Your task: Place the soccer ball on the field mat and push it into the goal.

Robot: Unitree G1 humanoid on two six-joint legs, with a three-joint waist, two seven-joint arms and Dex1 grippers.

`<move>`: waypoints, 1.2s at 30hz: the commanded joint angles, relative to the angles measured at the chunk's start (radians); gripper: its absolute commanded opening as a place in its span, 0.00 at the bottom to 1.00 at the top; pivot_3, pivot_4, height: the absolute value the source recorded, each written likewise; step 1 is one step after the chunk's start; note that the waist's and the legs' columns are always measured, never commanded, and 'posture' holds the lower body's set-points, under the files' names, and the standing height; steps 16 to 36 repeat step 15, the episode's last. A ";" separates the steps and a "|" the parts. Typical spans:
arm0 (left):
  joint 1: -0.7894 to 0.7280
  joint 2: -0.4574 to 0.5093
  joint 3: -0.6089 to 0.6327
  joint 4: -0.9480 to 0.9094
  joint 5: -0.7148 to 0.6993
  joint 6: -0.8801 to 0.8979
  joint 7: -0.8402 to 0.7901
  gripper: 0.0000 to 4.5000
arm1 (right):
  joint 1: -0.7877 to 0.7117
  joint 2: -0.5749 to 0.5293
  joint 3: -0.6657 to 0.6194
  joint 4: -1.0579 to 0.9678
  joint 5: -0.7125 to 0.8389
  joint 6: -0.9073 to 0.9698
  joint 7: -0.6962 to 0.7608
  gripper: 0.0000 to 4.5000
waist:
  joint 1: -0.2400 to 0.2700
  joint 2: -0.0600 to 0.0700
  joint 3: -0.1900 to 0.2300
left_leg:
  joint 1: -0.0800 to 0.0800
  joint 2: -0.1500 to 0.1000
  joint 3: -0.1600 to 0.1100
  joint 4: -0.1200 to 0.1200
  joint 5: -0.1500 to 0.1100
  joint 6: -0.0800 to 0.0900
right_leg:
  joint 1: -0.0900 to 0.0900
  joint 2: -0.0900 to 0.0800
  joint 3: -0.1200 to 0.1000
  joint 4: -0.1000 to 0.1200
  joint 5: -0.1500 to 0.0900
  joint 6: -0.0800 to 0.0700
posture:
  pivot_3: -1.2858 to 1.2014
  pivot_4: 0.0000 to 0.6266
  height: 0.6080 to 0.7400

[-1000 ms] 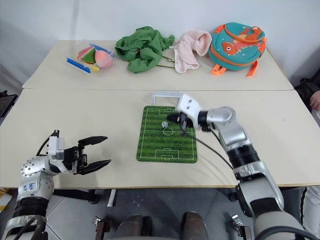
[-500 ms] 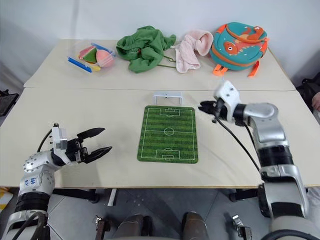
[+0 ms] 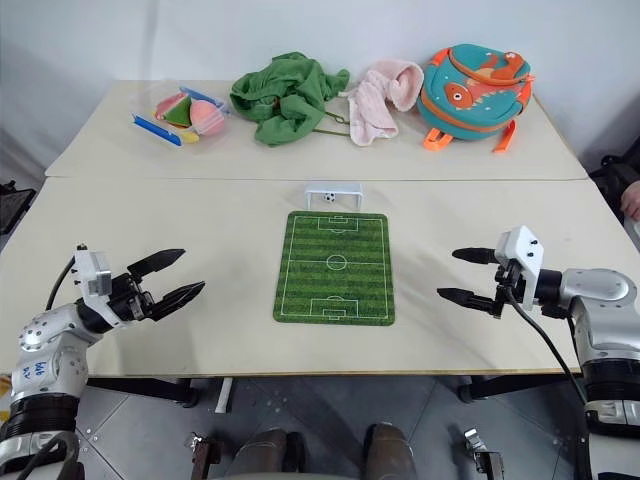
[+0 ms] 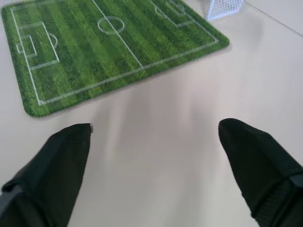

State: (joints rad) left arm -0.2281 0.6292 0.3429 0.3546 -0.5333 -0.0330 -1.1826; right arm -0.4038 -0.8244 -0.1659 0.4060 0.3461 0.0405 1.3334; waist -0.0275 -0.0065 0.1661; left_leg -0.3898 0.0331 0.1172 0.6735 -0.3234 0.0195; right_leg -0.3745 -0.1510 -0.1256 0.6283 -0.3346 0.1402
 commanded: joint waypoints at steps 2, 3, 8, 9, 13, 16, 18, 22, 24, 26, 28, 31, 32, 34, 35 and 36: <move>0.063 0.074 0.087 -0.048 -0.049 0.024 -0.034 1.00 | 0.028 -0.036 -0.066 0.041 0.025 -0.034 0.001 1.00 | 0.000 0.000 0.001 | 0.000 0.000 0.000 -0.001 0.000 0.000 | 0.000 0.000 0.000 -0.001 0.000 0.000 | 0.52 0.24 1.00; 0.072 0.082 0.095 -0.051 -0.055 0.027 -0.041 1.00 | 0.026 -0.034 -0.070 0.042 0.025 -0.032 -0.011 1.00 | 0.000 0.000 0.001 | 0.000 0.000 0.000 -0.001 0.000 0.000 | 0.000 0.000 0.000 -0.001 0.000 0.000 | 0.52 0.24 1.00; 0.086 0.087 0.111 -0.070 -0.063 0.037 -0.038 1.00 | 0.035 -0.020 -0.071 0.018 0.030 -0.021 -0.041 1.00 | 0.001 0.001 0.001 | 0.000 0.004 0.000 0.001 0.000 0.000 | 0.000 0.000 0.001 0.000 0.000 0.000 | 0.52 0.24 1.00; 0.087 0.088 0.112 -0.073 -0.064 0.040 -0.038 1.00 | 0.038 -0.018 -0.070 0.012 0.032 -0.018 -0.045 1.00 | 0.001 0.001 0.001 | 0.000 0.004 0.000 0.001 0.000 0.000 | 0.000 0.000 0.001 0.000 0.000 0.000 | 0.52 0.24 1.00; 0.094 0.095 0.113 -0.081 -0.069 0.039 -0.052 1.00 | 0.043 -0.002 -0.073 -0.013 0.036 -0.005 -0.085 1.00 | 0.000 0.001 0.001 | 0.000 0.004 0.000 0.000 0.000 0.000 | 0.000 0.000 0.001 0.000 0.000 0.000 | 0.52 0.24 1.00; 0.096 0.094 0.110 -0.090 -0.070 0.033 -0.059 1.00 | 0.048 0.014 -0.078 -0.035 0.039 -0.002 -0.119 1.00 | 0.000 0.001 0.001 | 0.000 0.004 0.000 0.000 0.000 0.000 | 0.000 0.000 0.001 0.000 0.000 0.000 | 0.52 0.24 1.00; 0.096 0.094 0.110 -0.090 -0.070 0.033 -0.059 1.00 | 0.048 0.014 -0.078 -0.035 0.039 -0.002 -0.119 1.00 | 0.000 0.001 0.001 | 0.000 0.004 0.000 0.000 0.000 0.000 | 0.000 0.000 0.001 0.000 0.000 0.000 | 0.52 0.24 1.00; 0.096 0.094 0.110 -0.090 -0.070 0.033 -0.059 1.00 | 0.048 0.014 -0.078 -0.035 0.039 -0.002 -0.119 1.00 | 0.000 0.001 0.001 | 0.000 0.004 0.000 0.000 0.000 0.000 | 0.000 0.000 0.001 0.000 0.000 0.000 | 0.52 0.24 1.00; 0.096 0.094 0.110 -0.090 -0.070 0.033 -0.059 1.00 | 0.048 0.014 -0.078 -0.035 0.039 -0.002 -0.119 1.00 | 0.000 0.001 0.001 | 0.000 0.004 0.000 0.000 0.000 0.000 | 0.000 0.000 0.001 0.000 0.000 0.000 | 0.52 0.24 1.00; 0.096 0.094 0.110 -0.090 -0.070 0.033 -0.059 1.00 | 0.048 0.014 -0.078 -0.035 0.039 -0.002 -0.119 1.00 | 0.000 0.001 0.001 | 0.000 0.004 0.000 0.000 0.000 0.000 | 0.000 0.000 0.001 0.000 0.000 0.000 | 0.52 0.24 1.00; 0.096 0.094 0.110 -0.090 -0.070 0.033 -0.059 1.00 | 0.048 0.014 -0.078 -0.035 0.039 -0.002 -0.119 1.00 | 0.000 0.001 0.001 | 0.000 0.004 0.000 0.000 0.000 0.000 | 0.000 0.000 0.001 0.000 0.000 0.000 | 0.52 0.24 1.00; 0.096 0.094 0.110 -0.090 -0.070 0.033 -0.059 1.00 | 0.048 0.014 -0.078 -0.035 0.039 -0.002 -0.119 1.00 | 0.000 0.001 0.001 | 0.000 0.004 0.000 0.000 0.000 0.000 | 0.000 0.000 0.001 0.000 0.000 0.000 | 0.52 0.24 1.00; 0.096 0.094 0.110 -0.090 -0.070 0.033 -0.059 1.00 | 0.048 0.014 -0.078 -0.035 0.039 -0.002 -0.119 1.00 | 0.000 0.001 0.001 | 0.000 0.004 0.000 0.000 0.000 0.000 | 0.000 0.000 0.001 0.000 0.000 0.000 | 0.52 0.24 1.00; 0.096 0.094 0.110 -0.090 -0.070 0.033 -0.059 1.00 | 0.048 0.014 -0.078 -0.035 0.039 -0.002 -0.119 1.00 | 0.000 0.001 0.001 | 0.000 0.004 0.000 0.000 0.000 0.000 | 0.000 0.000 0.001 0.000 0.000 0.000 | 0.52 0.24 1.00; 0.096 0.094 0.110 -0.090 -0.070 0.033 -0.059 1.00 | 0.048 0.014 -0.078 -0.035 0.039 -0.002 -0.119 1.00 | 0.000 0.001 0.001 | 0.000 0.004 0.000 0.000 0.000 0.000 | 0.000 0.000 0.001 0.000 0.000 0.000 | 0.52 0.24 1.00; 0.096 0.094 0.110 -0.090 -0.070 0.033 -0.059 1.00 | 0.048 0.014 -0.078 -0.035 0.039 -0.002 -0.119 1.00 | 0.000 0.001 0.001 | 0.000 0.004 0.000 0.000 0.000 0.000 | 0.000 0.000 0.001 0.000 0.000 0.000 | 0.52 0.24 1.00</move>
